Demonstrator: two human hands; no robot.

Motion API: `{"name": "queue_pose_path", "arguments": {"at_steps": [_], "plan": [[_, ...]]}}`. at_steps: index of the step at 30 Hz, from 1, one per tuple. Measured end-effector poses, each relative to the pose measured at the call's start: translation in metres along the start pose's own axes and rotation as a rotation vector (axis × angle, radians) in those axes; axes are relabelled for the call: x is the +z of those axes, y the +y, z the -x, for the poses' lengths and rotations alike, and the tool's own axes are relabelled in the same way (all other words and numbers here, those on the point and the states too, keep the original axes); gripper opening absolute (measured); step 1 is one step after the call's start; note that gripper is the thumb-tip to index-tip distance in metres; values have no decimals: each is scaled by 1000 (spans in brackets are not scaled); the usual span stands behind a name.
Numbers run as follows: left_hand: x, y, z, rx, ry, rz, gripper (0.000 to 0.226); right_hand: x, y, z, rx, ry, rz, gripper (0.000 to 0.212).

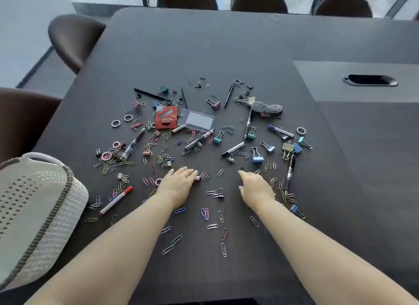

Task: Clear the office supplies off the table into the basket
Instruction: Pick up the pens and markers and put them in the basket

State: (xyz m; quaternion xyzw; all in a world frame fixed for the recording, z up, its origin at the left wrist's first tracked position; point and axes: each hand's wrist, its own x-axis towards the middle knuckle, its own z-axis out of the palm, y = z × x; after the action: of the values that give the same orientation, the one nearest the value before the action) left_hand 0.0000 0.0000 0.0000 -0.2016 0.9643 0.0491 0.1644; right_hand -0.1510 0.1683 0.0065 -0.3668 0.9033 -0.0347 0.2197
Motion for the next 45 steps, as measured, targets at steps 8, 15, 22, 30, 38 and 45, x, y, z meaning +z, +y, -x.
{"name": "queue_pose_path", "arguments": {"at_steps": [8,15,22,30,38,45], "plan": [[5,2,1,1,291,-97,35,8,-9,-2,-54,78,13,33],[-2,-3,24,-216,238,195,36,-3,-44,-14,-167,88,-65,19],[11,-72,76,-605,189,188,33,-2,-97,-27,-324,61,32,13],[27,-97,92,-699,34,105,21,7,-135,-35,-467,57,94,21],[4,-87,71,-629,171,252,31,-3,-122,-47,-424,39,116,23],[-22,-64,22,-460,124,345,26,-22,-78,-67,-266,35,144,35]]}}
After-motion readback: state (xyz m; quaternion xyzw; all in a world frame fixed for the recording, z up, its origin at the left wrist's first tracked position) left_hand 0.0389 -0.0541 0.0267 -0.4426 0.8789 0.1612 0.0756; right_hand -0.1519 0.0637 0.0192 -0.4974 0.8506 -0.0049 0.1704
